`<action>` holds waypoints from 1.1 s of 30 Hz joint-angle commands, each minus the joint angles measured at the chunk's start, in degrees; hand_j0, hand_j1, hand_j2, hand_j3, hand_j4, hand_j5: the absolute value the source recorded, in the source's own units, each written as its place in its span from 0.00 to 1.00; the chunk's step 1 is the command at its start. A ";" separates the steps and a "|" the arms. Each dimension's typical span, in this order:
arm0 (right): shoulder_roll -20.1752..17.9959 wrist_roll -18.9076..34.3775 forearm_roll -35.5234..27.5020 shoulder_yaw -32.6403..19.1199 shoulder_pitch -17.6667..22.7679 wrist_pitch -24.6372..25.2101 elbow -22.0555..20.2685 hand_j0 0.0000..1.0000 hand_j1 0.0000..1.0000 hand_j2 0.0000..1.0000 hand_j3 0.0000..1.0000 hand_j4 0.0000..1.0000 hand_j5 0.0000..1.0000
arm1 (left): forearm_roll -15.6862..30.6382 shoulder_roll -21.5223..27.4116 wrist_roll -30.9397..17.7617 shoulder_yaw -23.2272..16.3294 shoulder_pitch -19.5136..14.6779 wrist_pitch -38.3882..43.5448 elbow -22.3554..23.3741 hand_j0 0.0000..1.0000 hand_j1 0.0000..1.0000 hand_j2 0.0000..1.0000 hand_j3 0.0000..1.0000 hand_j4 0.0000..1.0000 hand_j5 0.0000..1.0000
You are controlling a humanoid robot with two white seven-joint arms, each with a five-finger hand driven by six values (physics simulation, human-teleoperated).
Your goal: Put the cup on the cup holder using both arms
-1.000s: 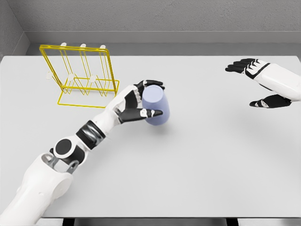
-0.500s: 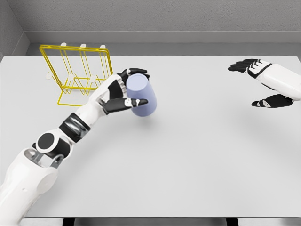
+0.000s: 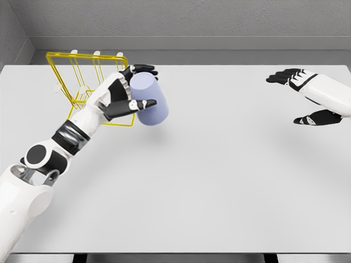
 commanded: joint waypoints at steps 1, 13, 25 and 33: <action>-0.05 -0.03 -0.40 -0.01 0.00 0.17 0.29 1.00 1.00 1.00 1.00 1.00 1.00 | 0.36 0.45 0.00 0.23 0.00 -0.06 -0.15 0.67 0.67 0.67 0.67 0.67 0.67; -0.05 -0.03 -0.40 0.08 0.09 0.17 1.08 1.00 1.00 1.00 1.00 1.00 1.00 | 1.59 3.09 0.00 2.16 -1.58 -0.06 0.11 0.67 0.67 0.67 0.67 0.67 0.67; -0.05 -0.03 -0.40 -0.01 0.09 0.17 1.08 1.00 1.00 1.00 1.00 1.00 1.00 | 2.99 5.64 0.00 4.01 -2.20 -0.15 0.02 0.67 0.67 0.67 0.67 0.67 0.67; -0.05 -0.03 -0.40 -0.01 0.09 0.17 1.08 1.00 1.00 1.00 1.00 1.00 1.00 | 3.79 6.69 0.00 4.45 -3.25 -0.15 0.55 0.67 0.67 0.67 0.67 0.67 0.67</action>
